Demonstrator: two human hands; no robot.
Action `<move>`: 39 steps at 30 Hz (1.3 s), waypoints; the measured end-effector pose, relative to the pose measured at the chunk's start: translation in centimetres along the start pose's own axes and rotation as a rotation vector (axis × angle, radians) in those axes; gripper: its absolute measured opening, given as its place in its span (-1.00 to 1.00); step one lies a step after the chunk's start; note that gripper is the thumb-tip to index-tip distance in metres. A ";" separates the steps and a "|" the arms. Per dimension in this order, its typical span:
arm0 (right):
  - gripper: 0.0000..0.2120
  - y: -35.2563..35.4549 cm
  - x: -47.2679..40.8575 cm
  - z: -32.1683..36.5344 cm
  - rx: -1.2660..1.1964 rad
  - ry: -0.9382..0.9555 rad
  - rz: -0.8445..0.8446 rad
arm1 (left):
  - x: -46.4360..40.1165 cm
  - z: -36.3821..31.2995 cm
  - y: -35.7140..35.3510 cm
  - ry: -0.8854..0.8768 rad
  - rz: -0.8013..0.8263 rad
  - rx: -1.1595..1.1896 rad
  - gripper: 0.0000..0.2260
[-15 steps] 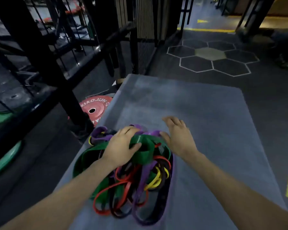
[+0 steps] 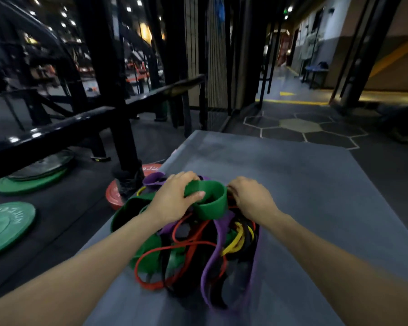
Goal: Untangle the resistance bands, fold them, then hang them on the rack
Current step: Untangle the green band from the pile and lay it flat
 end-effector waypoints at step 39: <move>-0.47 -1.7 1.8 7.2 0.000 0.184 0.234 | 7.7 7.3 3.4 0.218 0.235 -0.112 0.04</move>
Point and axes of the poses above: each hand's wrist, its own x-axis away from the middle knuckle, its own y-axis out of the back of the hand, z = x × y, the point moved 7 cm from there along -x, towards the middle knuckle, and after that the axes turned 4 degrees about -z, right-handed, at the moved point
